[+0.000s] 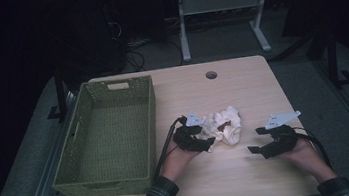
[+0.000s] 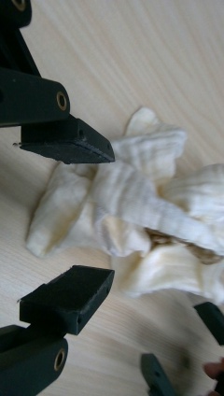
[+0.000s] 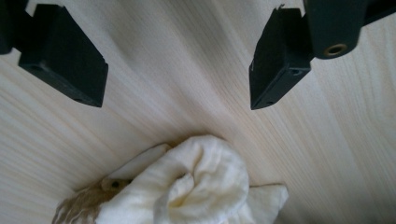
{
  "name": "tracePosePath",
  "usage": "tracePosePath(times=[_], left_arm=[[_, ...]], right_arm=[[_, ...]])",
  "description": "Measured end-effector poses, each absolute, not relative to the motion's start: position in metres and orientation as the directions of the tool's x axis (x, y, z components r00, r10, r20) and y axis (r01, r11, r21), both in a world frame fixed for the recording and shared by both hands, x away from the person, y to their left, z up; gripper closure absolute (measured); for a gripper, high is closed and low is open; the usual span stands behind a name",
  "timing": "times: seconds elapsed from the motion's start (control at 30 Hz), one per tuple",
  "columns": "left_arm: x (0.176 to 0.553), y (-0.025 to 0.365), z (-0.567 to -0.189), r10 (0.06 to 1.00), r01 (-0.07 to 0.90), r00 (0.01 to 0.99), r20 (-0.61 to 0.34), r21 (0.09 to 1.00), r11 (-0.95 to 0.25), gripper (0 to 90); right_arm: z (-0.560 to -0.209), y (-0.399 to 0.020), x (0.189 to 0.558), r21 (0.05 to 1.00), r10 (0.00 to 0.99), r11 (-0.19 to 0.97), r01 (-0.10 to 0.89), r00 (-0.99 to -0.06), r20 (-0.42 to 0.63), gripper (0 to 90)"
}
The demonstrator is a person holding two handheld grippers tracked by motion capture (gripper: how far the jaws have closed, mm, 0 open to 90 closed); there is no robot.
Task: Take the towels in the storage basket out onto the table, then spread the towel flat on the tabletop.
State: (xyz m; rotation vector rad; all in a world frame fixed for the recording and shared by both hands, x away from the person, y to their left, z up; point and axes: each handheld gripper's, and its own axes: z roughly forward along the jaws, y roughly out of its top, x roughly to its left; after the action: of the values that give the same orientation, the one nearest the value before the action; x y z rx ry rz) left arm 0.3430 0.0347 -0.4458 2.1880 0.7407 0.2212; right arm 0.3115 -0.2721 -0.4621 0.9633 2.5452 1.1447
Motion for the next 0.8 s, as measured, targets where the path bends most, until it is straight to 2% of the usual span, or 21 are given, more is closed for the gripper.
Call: tracePosePath(times=[0.17,0.33,0.5,0.53,0.57,0.6,0.63,0.67,0.8], left_arm=[[0.345,0.033,-0.449,0.584,0.420,0.810,-0.055,0.749,-0.512,43.4],[0.350,0.031,-0.452,0.587,0.417,0.808,-0.048,0.750,-0.513,49.4],[0.360,0.030,-0.451,0.607,0.428,0.793,-0.050,0.755,-0.498,66.2],[0.364,0.030,-0.452,0.608,0.439,0.792,-0.057,0.746,-0.501,71.7],[0.364,0.030,-0.452,0.608,0.439,0.792,-0.057,0.746,-0.501,76.0],[0.365,0.031,-0.452,0.610,0.444,0.790,-0.065,0.747,-0.495,76.0],[0.366,0.032,-0.453,0.614,0.456,0.785,-0.078,0.744,-0.488,86.7],[0.366,0.033,-0.452,0.616,0.458,0.783,-0.081,0.746,-0.484,89.4],[0.365,0.036,-0.448,0.621,0.462,0.778,-0.094,0.756,-0.464,89.6]], right_arm=[[-0.457,-0.272,0.310,0.741,0.617,0.483,0.467,-0.782,0.090,31.0],[-0.454,-0.271,0.310,0.749,0.605,0.468,0.470,-0.788,0.116,36.0],[-0.450,-0.269,0.312,0.758,0.602,0.450,0.473,-0.787,0.134,41.5],[-0.448,-0.270,0.313,0.762,0.600,0.443,0.471,-0.788,0.139,45.3],[-0.448,-0.270,0.313,0.762,0.600,0.443,0.471,-0.788,0.139,45.3],[-0.447,-0.270,0.314,0.766,0.599,0.440,0.469,-0.789,0.139,46.7],[-0.443,-0.270,0.315,0.773,0.598,0.432,0.464,-0.789,0.139,51.3],[-0.442,-0.270,0.315,0.777,0.598,0.431,0.459,-0.790,0.135,52.8],[-0.439,-0.269,0.321,0.783,0.601,0.428,0.452,-0.789,0.127,57.9]])
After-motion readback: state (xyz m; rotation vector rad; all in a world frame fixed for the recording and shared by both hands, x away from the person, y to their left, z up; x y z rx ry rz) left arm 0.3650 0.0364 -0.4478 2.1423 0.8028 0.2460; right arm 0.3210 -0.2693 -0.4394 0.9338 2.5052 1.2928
